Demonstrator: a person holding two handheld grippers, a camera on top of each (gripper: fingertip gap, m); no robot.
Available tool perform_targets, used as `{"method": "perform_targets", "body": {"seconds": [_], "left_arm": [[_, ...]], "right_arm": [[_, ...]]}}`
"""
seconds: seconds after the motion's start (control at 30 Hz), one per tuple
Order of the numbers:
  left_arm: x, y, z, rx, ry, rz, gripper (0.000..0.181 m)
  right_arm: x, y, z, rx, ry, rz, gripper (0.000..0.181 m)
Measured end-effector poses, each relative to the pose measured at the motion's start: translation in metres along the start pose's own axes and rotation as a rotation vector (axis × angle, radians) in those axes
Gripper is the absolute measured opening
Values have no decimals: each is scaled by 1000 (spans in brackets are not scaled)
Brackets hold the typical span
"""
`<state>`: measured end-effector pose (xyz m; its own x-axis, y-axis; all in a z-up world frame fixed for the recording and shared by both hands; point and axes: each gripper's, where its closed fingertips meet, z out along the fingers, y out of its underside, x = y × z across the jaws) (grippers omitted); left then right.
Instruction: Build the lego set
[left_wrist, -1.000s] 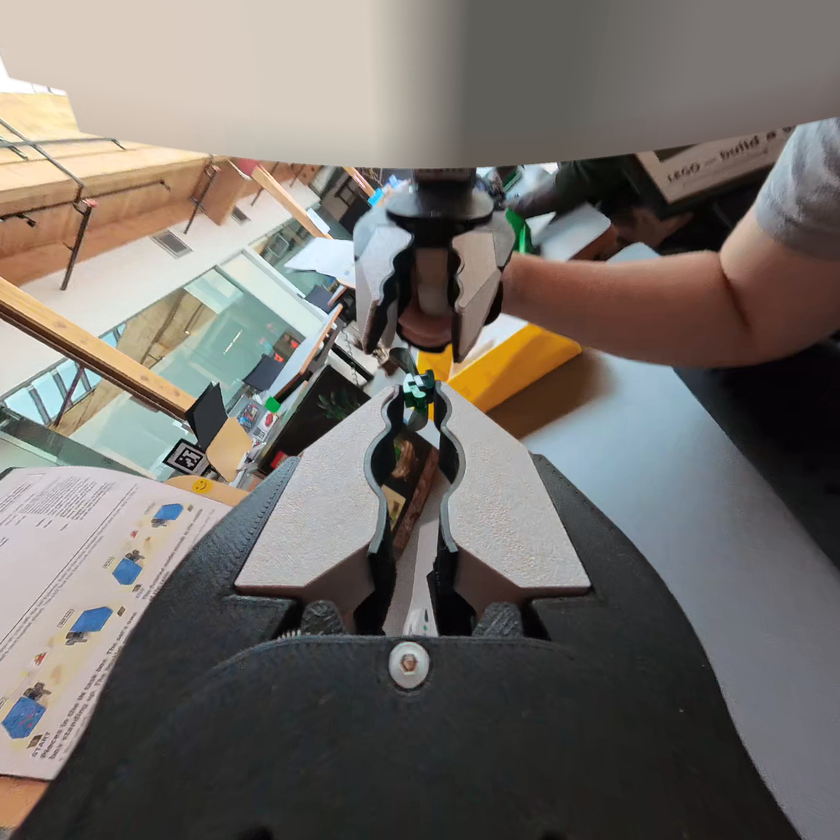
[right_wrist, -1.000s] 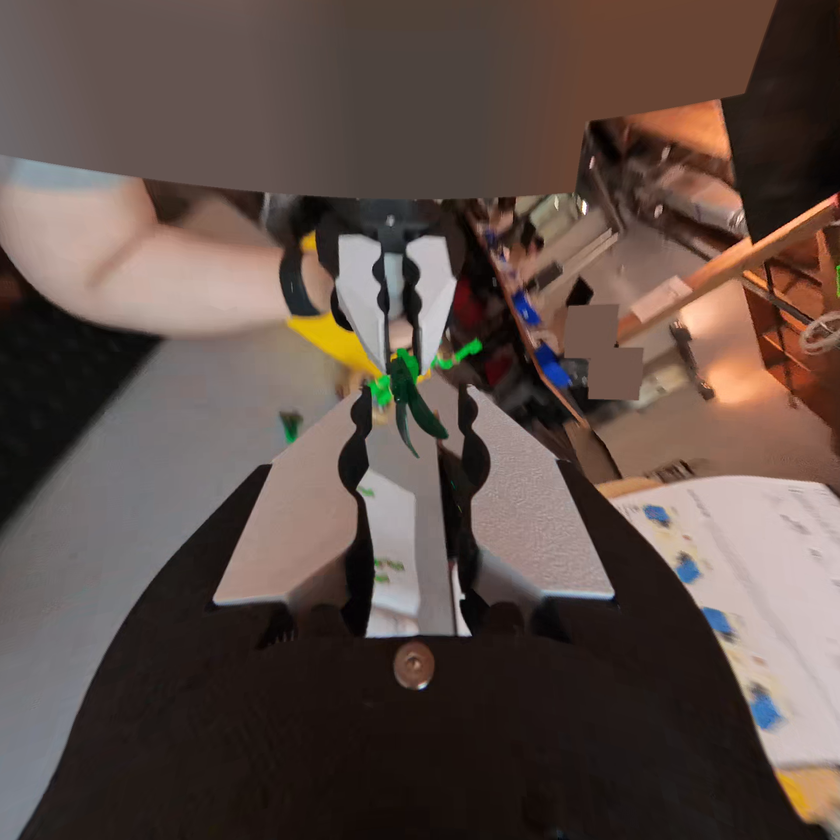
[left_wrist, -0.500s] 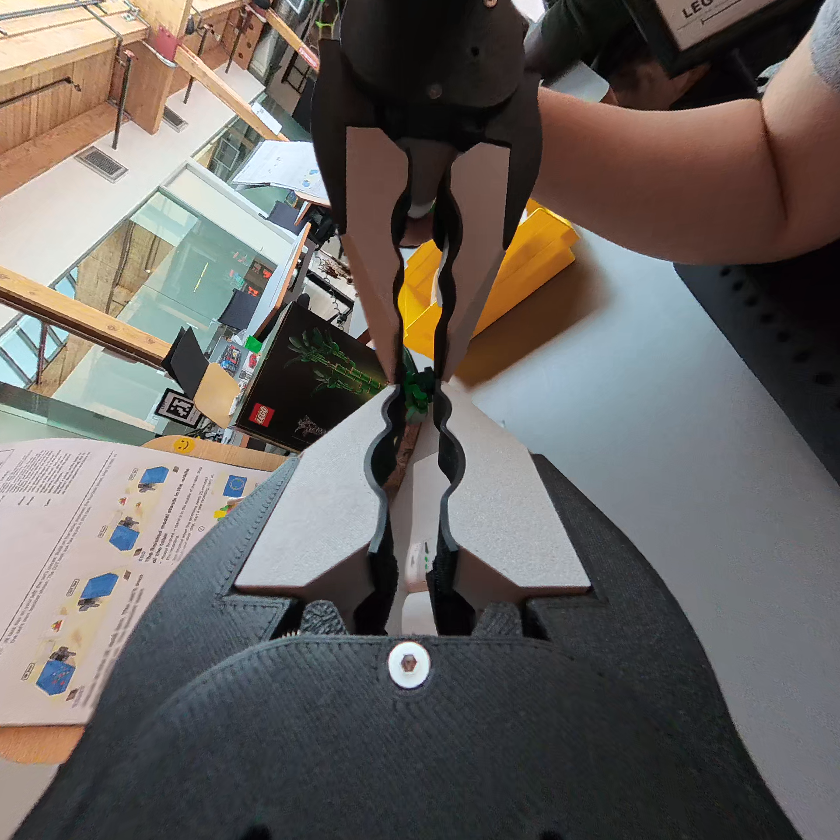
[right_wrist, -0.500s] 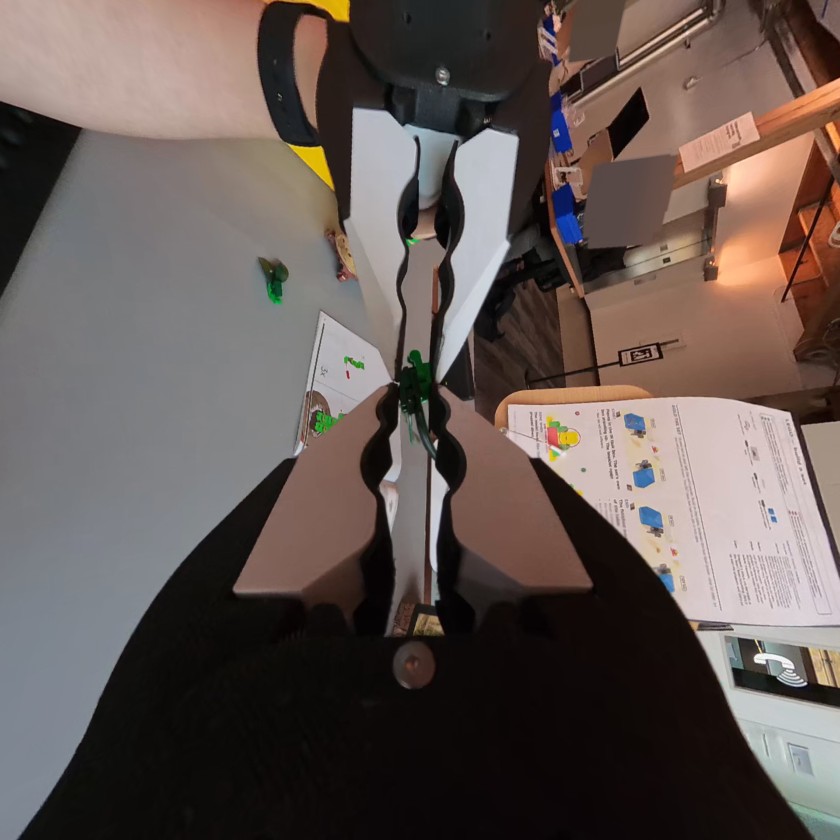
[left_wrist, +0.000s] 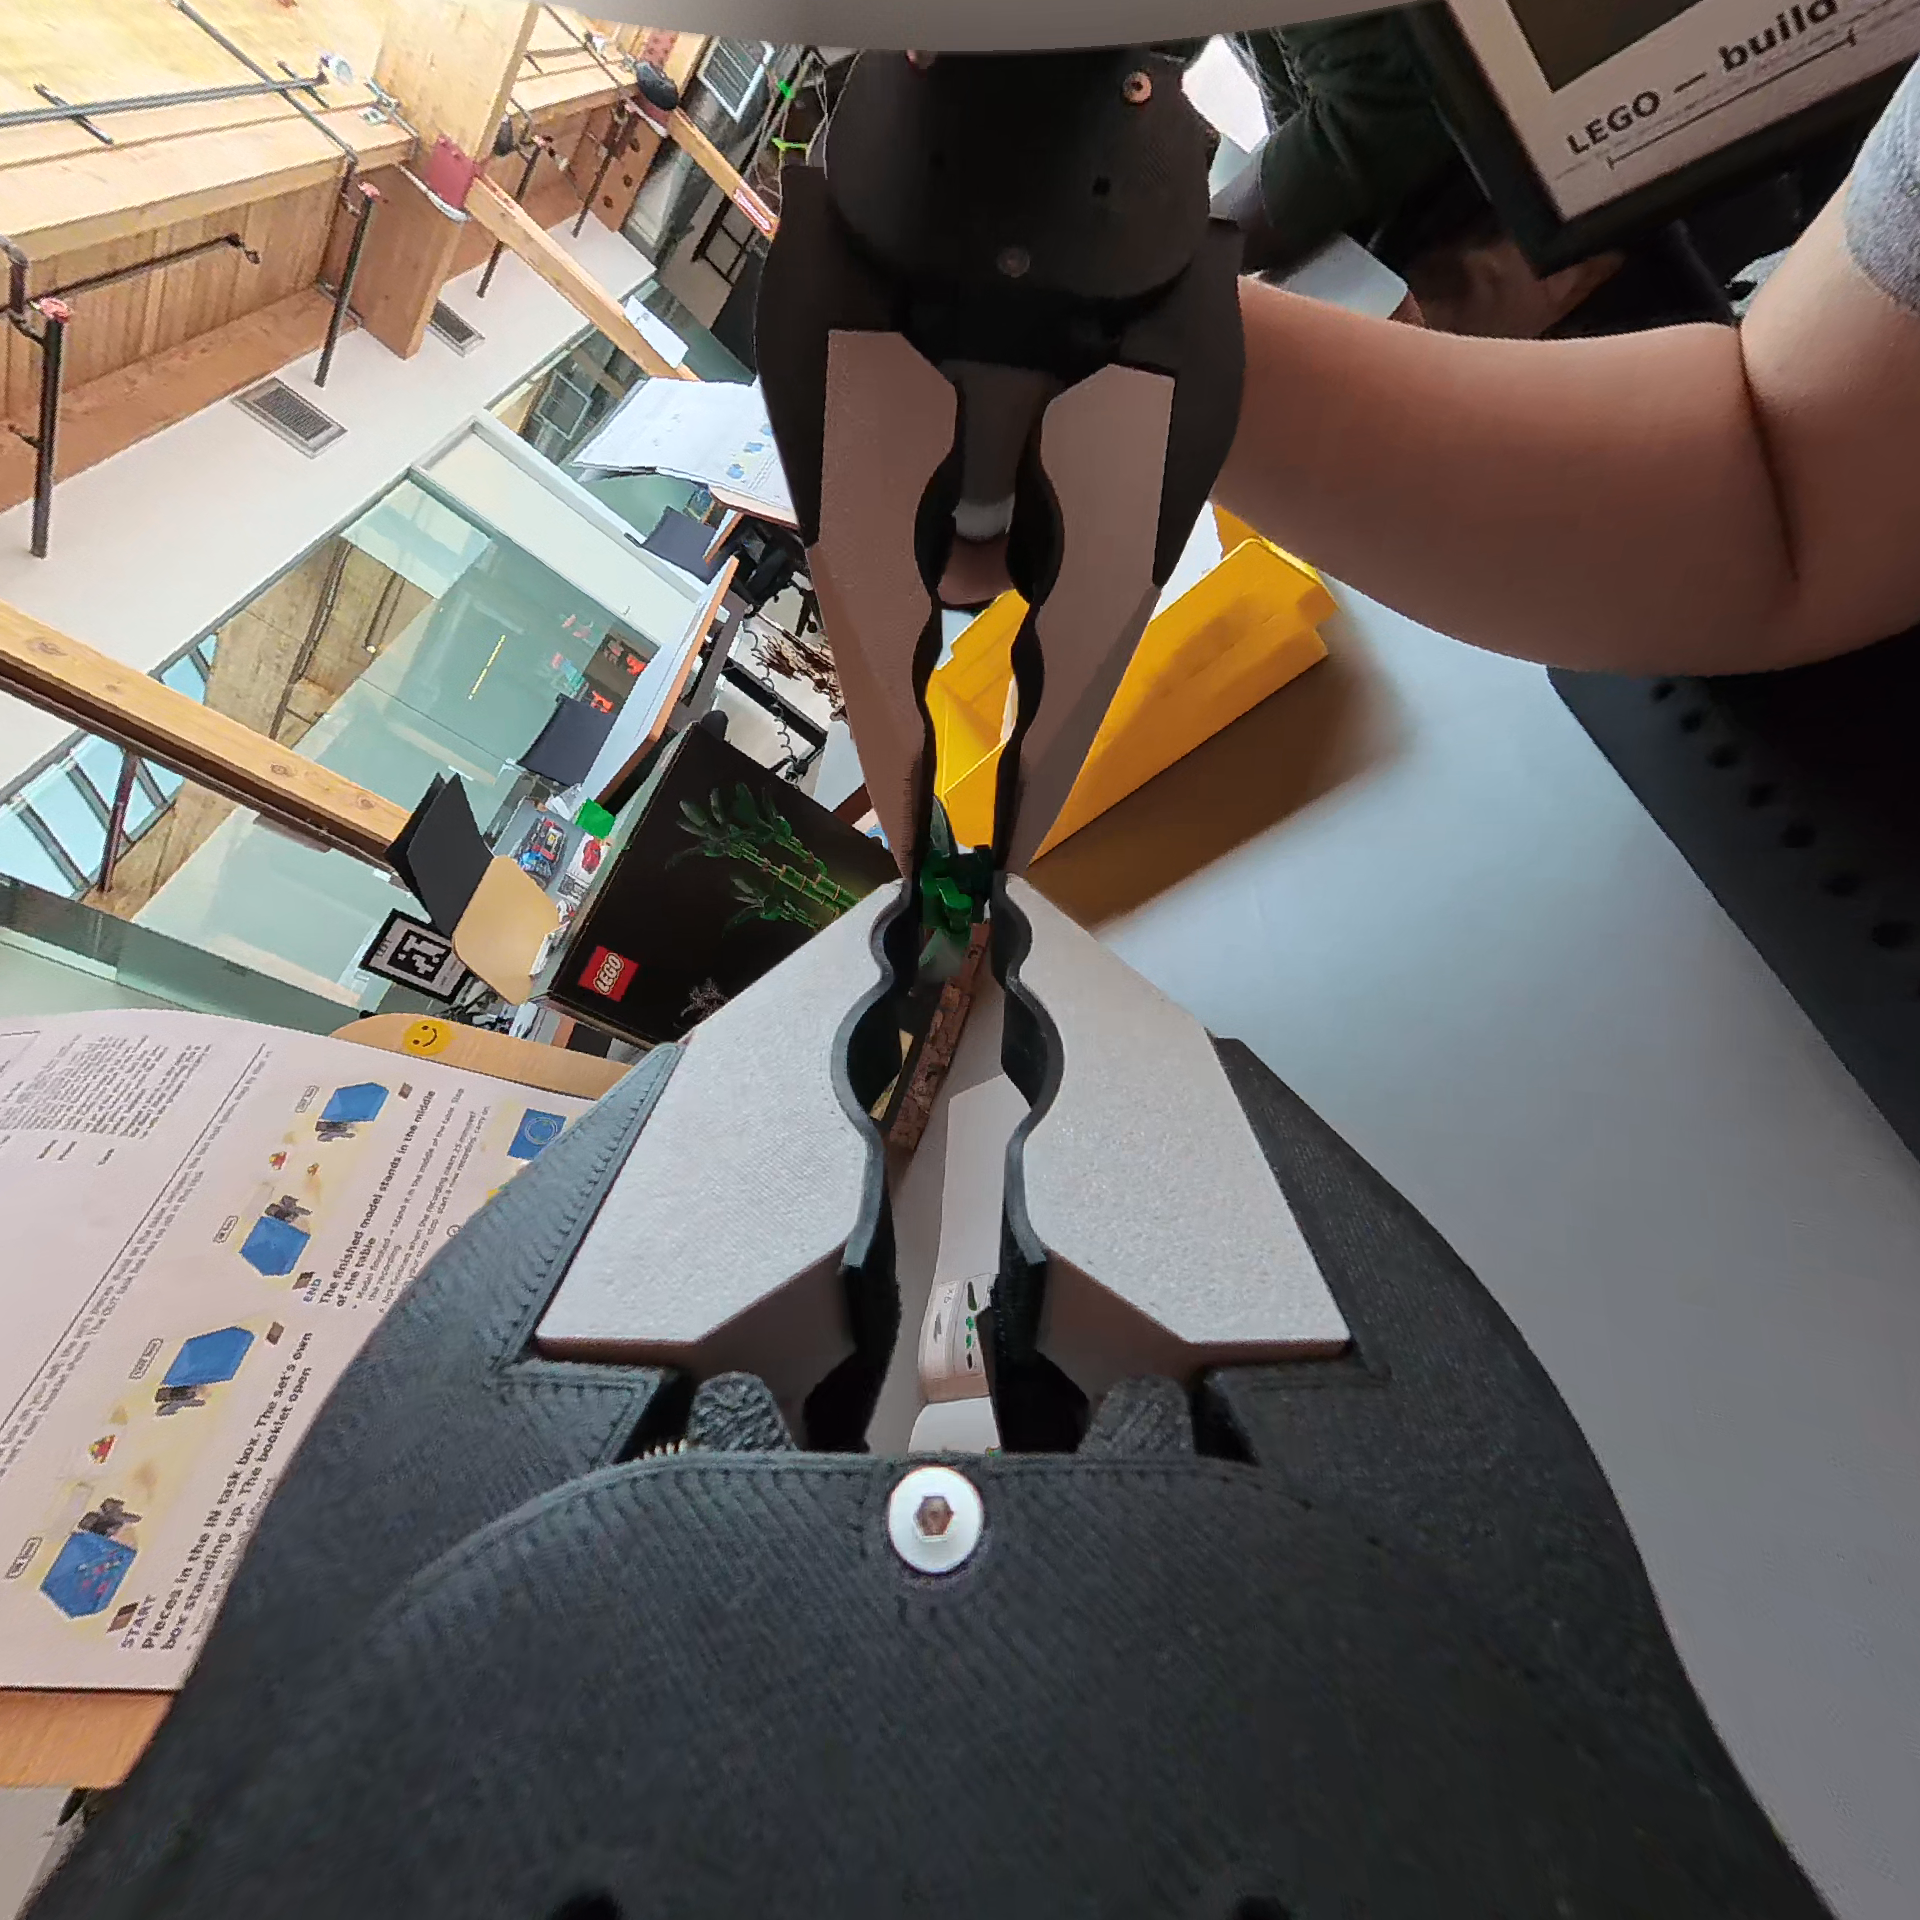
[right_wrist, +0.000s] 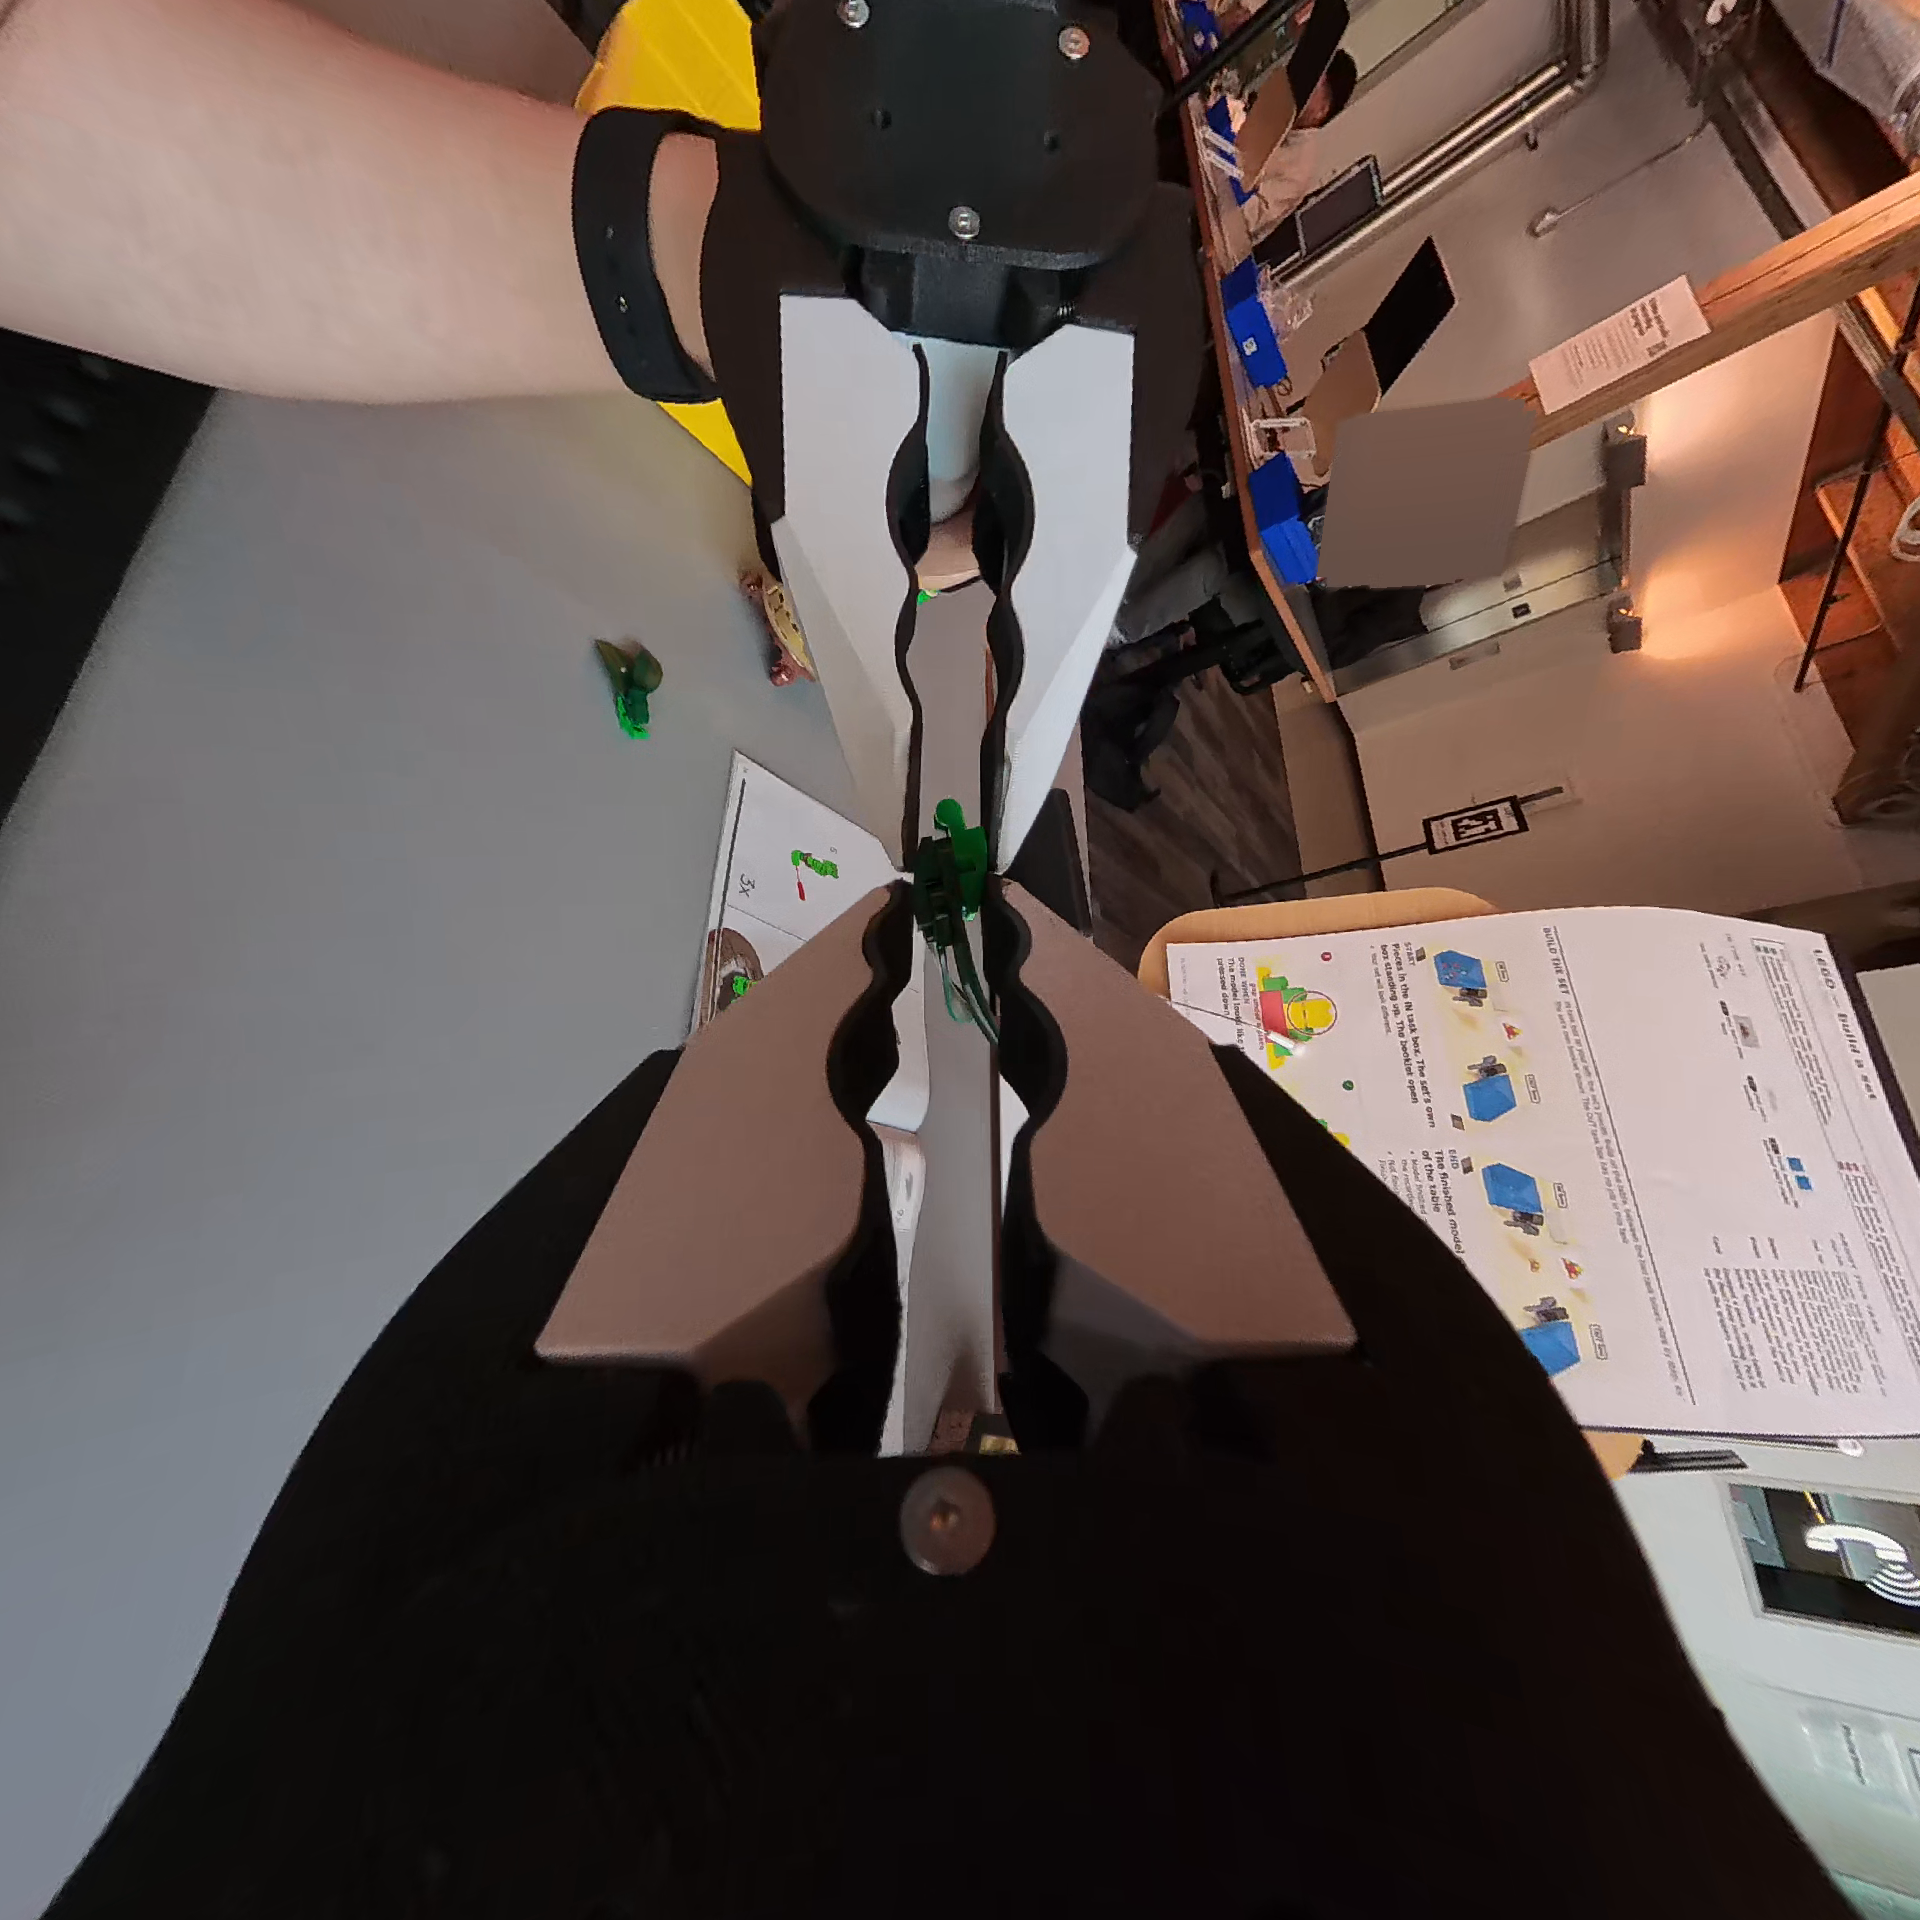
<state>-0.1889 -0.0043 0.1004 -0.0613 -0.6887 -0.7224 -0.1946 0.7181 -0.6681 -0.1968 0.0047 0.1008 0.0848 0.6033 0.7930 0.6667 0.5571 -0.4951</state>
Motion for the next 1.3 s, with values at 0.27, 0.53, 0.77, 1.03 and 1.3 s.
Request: {"method": "perform_targets", "body": {"seconds": [0.27,0.53,0.77,1.03,1.3], "left_arm": [[-1,1,2,-30,11,0,11],[-1,9,4,-52,22,-27,11],[-2,2,-3,-11,23,-32,11],[5,-6,-4,62,85,-79,11],[-1,3,-2,13,34,-42,11]], "right_arm": [[1,3,-1,1,-13,26,10],[0,10,4,7,-43,64,10],[2,-1,3,59,-21,27,12],[-5,-5,-4,85,-41,-7,12],[0,3,1,45,-32,11,10]]}}
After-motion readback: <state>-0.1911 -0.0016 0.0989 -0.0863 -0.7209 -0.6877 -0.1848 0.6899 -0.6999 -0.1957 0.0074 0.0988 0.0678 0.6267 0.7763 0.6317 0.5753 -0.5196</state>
